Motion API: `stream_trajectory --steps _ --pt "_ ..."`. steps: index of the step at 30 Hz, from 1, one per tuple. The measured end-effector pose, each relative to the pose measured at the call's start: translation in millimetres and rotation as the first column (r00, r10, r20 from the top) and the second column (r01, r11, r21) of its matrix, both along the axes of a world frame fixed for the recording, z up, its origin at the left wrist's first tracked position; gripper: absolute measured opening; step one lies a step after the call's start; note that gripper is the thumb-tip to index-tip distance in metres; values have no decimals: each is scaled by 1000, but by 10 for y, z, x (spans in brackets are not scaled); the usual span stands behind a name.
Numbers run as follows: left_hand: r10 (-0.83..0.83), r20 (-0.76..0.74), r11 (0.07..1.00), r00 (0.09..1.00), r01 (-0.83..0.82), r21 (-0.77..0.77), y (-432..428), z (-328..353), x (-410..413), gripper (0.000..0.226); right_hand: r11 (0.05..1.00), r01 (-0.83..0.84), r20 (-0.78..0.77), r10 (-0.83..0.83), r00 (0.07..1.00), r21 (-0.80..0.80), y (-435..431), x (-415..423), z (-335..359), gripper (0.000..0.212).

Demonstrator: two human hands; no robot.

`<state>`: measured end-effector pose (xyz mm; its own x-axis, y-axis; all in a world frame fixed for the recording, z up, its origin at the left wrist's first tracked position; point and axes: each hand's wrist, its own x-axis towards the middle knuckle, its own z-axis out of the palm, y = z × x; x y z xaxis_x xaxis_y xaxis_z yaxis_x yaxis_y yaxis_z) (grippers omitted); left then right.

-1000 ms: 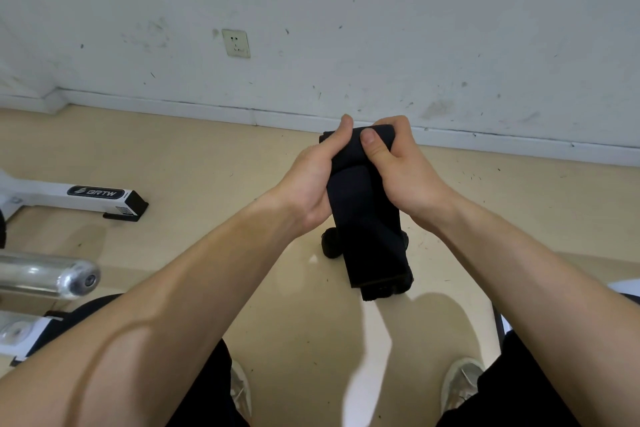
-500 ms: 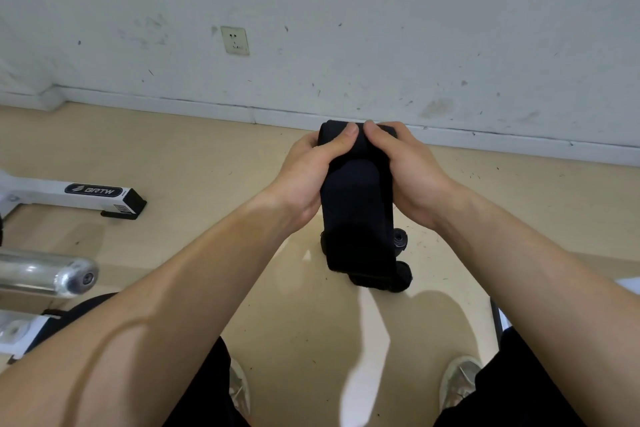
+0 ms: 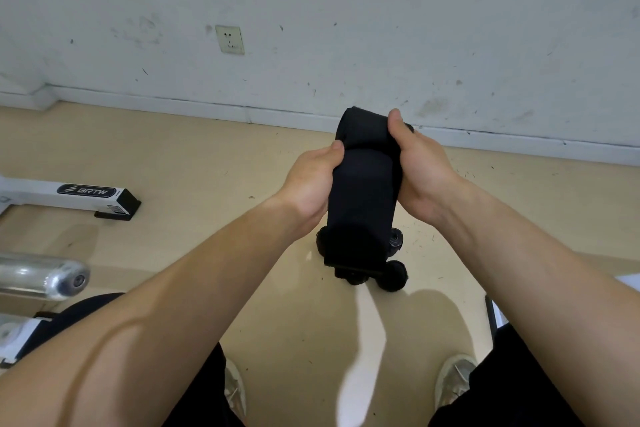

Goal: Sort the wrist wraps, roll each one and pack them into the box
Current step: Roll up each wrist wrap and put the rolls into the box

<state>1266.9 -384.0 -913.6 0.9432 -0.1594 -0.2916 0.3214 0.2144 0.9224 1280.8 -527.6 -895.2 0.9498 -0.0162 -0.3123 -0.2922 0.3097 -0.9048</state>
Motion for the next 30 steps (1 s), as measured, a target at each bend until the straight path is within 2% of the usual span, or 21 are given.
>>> stream_trajectory --steps 2,4,11,15,18,21,24,27,30 --pt "-41 34 999 999 40 23 9 -4 -9 39 999 13 -15 -13 1000 -40 -32 18 12 49" --pt "-77 87 991 993 67 114 29 -22 -2 36 996 31 -14 -32 999 -89 -45 29 21 53" --pt "17 165 970 986 -56 236 -9 -87 -2 24 976 54 -45 -65 997 -210 -57 77 -75 60" --pt "97 101 983 990 -111 149 -4 -31 26 18 986 40 62 -31 998 -163 -31 61 -96 51" --pt "154 29 986 988 -155 57 29 26 49 16 993 32 124 -18 992 -113 -2 44 -81 35" --pt "113 -5 993 994 -113 14 51 68 27 15 991 19 175 4 985 -129 9 21 -78 23" --pt "71 -45 997 996 -72 -13 99 117 32 24 988 -5 211 37 977 -151 10 1 -87 14" --pt "70 -106 995 992 -78 -69 157 194 47 25 989 -44 227 76 971 -140 9 -8 -91 17" --pt "26 -58 999 998 -27 -23 164 205 43 36 987 -91 243 120 962 -129 9 -21 -106 23"
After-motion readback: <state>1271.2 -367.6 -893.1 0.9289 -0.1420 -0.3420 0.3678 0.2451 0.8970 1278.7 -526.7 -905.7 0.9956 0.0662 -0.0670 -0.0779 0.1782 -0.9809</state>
